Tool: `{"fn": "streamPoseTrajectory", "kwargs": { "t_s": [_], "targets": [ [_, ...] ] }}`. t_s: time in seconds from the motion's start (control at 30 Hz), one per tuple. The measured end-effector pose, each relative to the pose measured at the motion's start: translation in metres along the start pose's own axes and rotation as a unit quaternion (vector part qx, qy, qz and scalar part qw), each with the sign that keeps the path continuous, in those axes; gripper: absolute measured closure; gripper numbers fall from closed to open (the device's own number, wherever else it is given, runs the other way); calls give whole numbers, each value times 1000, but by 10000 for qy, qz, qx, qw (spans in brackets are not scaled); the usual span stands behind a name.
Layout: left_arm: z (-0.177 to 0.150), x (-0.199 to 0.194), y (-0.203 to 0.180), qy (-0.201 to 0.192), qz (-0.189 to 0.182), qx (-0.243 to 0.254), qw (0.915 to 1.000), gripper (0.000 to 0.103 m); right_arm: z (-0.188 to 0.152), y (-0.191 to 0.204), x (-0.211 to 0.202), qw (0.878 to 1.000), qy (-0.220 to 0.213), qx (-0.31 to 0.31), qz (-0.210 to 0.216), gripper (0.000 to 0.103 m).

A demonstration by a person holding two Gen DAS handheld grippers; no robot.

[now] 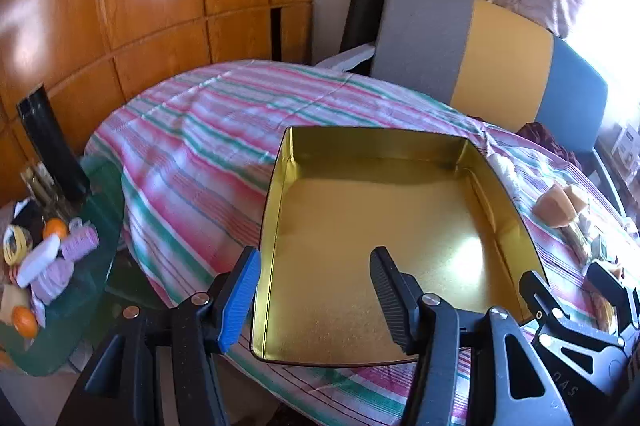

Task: Organize objects
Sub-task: 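Move the left gripper from the gold tray toward the white plastic bundle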

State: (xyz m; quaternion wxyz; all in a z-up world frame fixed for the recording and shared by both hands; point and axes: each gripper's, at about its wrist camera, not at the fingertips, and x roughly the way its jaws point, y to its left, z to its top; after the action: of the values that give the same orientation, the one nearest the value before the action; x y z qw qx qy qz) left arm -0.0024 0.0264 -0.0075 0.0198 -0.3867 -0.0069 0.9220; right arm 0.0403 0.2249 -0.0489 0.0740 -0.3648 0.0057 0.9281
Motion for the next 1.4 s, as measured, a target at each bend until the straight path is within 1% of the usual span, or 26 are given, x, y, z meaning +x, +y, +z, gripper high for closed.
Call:
{"fn": "streamPoseTrajectory", "kwargs": {
  "t_s": [0.2, 0.33, 0.43, 0.5, 0.57, 0.6, 0.67, 0.77, 0.87, 0.93, 1.0, 1.07, 1.1, 1.17, 1.3, 1.4],
  "targets": [
    [3, -14, -14, -349, -144, 405, 9985, 46, 2, -11, -5, 9998, -93, 176, -2, 0],
    [5, -18, -21, -418, -335, 604, 9967, 46, 2, -16, -6, 9997, -88, 219, -45, 0],
    [5, -20, -28, -473, -545, 761, 9945, 46, 3, -21, -7, 9996, -93, 243, -102, 0],
    [5, -21, -32, -430, -834, 812, 9923, 46, 3, -26, -7, 9994, -82, 289, -143, 0],
    [8, -19, -34, -265, -1195, 774, 9895, 45, 2, -30, -7, 9993, -67, 306, -183, 0],
    [9, -16, -37, -173, -1298, 770, 9884, 45, 2, -33, -7, 9993, -51, 315, -201, 0],
    [9, -13, -44, -135, -1334, 829, 9875, 45, 2, -39, -6, 9991, -11, 344, -239, 0],
    [11, -8, -56, -120, -1311, 1073, 9855, 45, 2, -50, -4, 9986, 47, 382, -365, 0],
    [17, -1, -66, 20, -1470, 1219, 9816, 45, 1, -68, -4, 9975, 97, 456, -536, 0],
    [22, 5, -75, 137, -1506, 1318, 9797, 45, 1, -84, -3, 9964, 138, 500, -677, 0],
    [28, 12, -87, 333, -1658, 1389, 9758, 45, 0, -100, -3, 9949, 169, 546, -835, 0],
    [33, 15, -98, 370, -1733, 1529, 9722, 45, 0, -119, -3, 9931, 195, 626, -974, 0],
    [38, 16, -109, 364, -1836, 1658, 9682, 45, 1, -125, -3, 9924, 198, 638, -1034, 0],
    [47, 20, -126, 387, -1938, 1838, 9629, 45, 2, -142, -3, 9910, 216, 649, -1155, 0],
    [68, 39, -172, 485, -2132, 2254, 9494, 45, 6, -170, -2, 9894, 221, 686, -1258, 0],
    [82, 63, -202, 681, -2209, 2403, 9428, 45, 8, -184, 3, 9891, 247, 661, -1290, 0]
  ]
}}
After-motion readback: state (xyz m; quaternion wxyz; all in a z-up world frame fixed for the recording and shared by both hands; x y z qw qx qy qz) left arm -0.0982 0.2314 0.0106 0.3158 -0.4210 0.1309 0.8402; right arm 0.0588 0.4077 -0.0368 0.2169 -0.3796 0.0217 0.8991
